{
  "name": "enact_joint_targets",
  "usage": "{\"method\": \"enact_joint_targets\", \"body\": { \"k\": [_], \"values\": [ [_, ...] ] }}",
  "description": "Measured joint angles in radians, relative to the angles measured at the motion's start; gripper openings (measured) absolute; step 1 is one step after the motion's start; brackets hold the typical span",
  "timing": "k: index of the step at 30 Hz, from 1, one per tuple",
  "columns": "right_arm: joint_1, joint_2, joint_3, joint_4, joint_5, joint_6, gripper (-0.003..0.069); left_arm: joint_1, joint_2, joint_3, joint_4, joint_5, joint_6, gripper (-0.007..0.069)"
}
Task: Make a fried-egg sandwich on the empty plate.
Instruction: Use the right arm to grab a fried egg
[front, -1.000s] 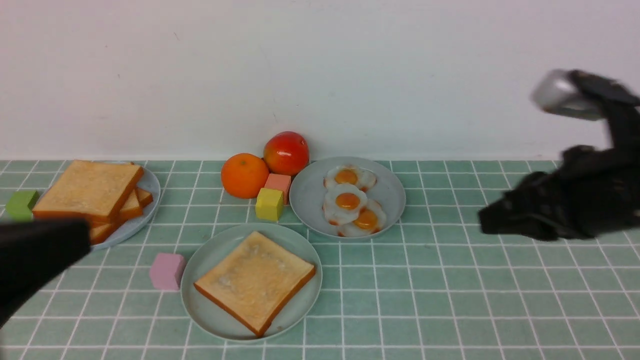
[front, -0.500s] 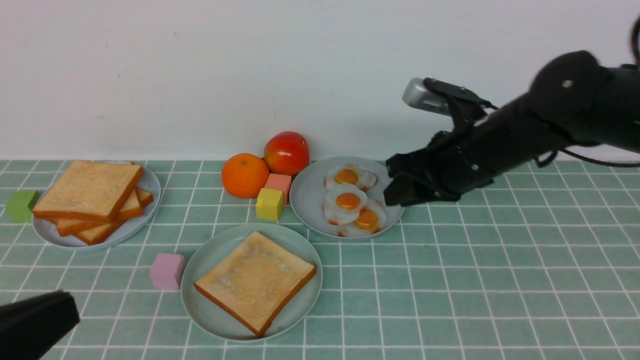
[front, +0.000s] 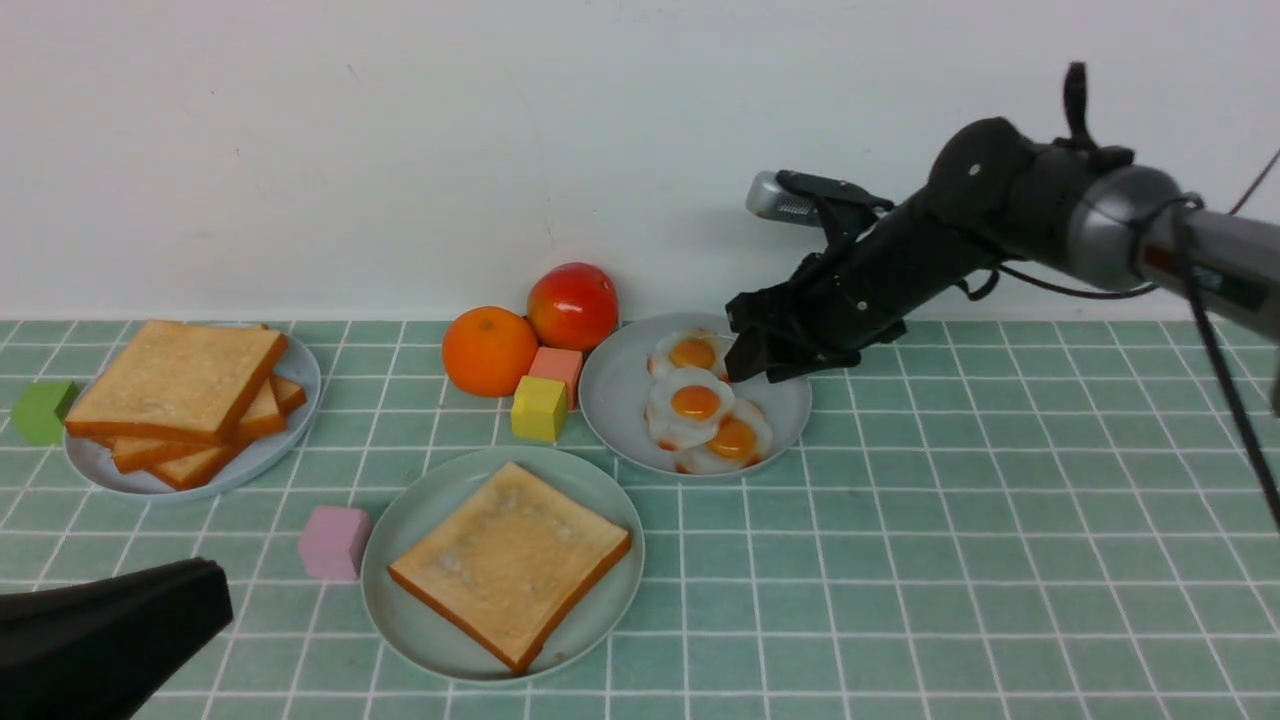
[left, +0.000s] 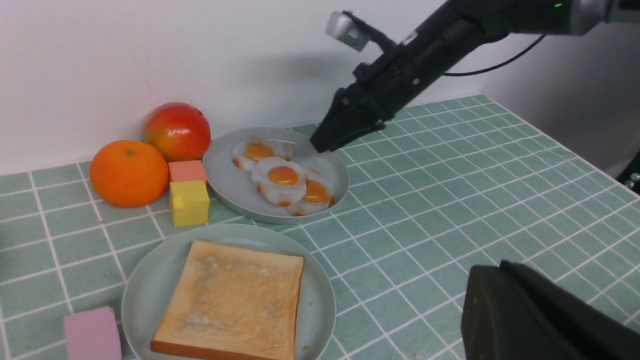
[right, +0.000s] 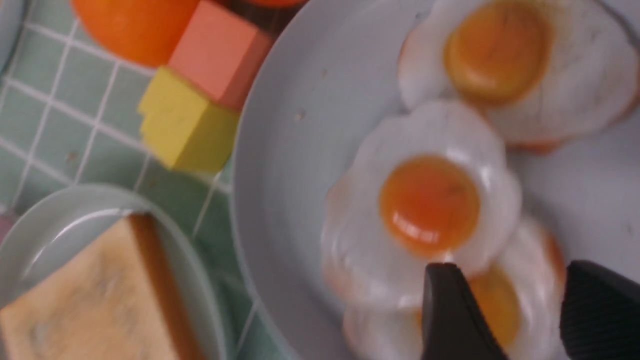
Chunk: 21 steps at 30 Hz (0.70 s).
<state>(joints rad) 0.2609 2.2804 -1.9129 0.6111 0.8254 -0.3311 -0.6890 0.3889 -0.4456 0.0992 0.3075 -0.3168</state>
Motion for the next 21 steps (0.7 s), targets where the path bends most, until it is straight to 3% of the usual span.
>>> {"method": "enact_joint_targets", "body": {
  "k": [21],
  "values": [
    [0.0, 0.145, -0.108, 0.066, -0.093, 0.0, 0.0326, 0.0, 0.0, 0.0, -0.015, -0.032, 0.0, -0.0013]
  ]
}}
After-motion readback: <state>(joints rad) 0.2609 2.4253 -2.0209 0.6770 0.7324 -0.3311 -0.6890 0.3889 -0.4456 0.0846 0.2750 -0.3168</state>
